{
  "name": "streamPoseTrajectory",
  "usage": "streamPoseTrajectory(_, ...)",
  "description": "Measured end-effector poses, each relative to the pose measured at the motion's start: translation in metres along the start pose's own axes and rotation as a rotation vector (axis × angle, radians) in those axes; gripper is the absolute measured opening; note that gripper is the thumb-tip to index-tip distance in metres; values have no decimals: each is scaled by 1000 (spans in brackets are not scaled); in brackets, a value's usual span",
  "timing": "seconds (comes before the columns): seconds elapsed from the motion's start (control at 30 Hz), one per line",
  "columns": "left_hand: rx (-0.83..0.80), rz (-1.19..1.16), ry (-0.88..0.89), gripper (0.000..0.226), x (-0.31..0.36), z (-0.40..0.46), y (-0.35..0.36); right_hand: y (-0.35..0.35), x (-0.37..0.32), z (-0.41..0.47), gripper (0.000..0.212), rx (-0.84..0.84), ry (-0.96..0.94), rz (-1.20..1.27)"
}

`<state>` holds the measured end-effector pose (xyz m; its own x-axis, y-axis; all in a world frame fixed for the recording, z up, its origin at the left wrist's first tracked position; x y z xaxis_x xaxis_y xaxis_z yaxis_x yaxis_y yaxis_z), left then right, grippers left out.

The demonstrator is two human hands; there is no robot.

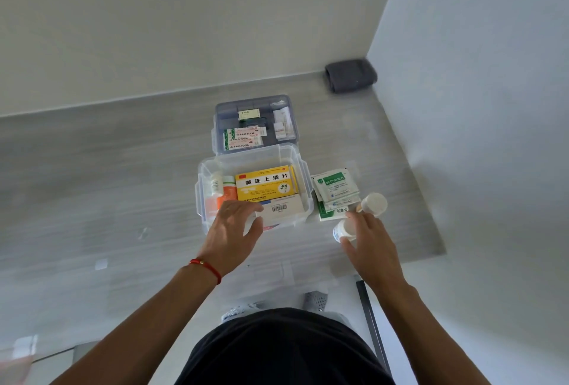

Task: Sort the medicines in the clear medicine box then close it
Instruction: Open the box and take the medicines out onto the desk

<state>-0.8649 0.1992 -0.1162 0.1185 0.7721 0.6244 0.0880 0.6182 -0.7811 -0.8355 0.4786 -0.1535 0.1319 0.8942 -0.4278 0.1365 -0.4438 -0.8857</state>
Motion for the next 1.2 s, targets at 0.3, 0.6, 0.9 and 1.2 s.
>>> streamPoseTrajectory(0.3,-288,-91,-316,35,-4,41,10,-37,-61,15,29,218,-253,198)
streamPoseTrajectory(0.6,-501,18,-259,39,-3,69,19,-20,-90,43,24,6,-188,246)
streamPoseTrajectory(0.9,-513,109,-117,38,-16,72,23,-20,-87,43,21,-3,-225,206)
streamPoseTrajectory(1.2,-504,63,-143,38,-31,77,18,-18,-84,41,24,-24,-245,212)
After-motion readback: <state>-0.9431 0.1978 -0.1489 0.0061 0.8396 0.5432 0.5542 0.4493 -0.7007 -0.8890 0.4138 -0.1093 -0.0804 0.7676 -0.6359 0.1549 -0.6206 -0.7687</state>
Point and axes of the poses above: each hand's wrist, its own z-axis towards the middle knuckle, its own y-axis out of the palm, x = y × z, the point moved 3 cm from there along z, towards the middle knuckle, and after that the axes turned 2 degrees about y, right-handed, at the moved point
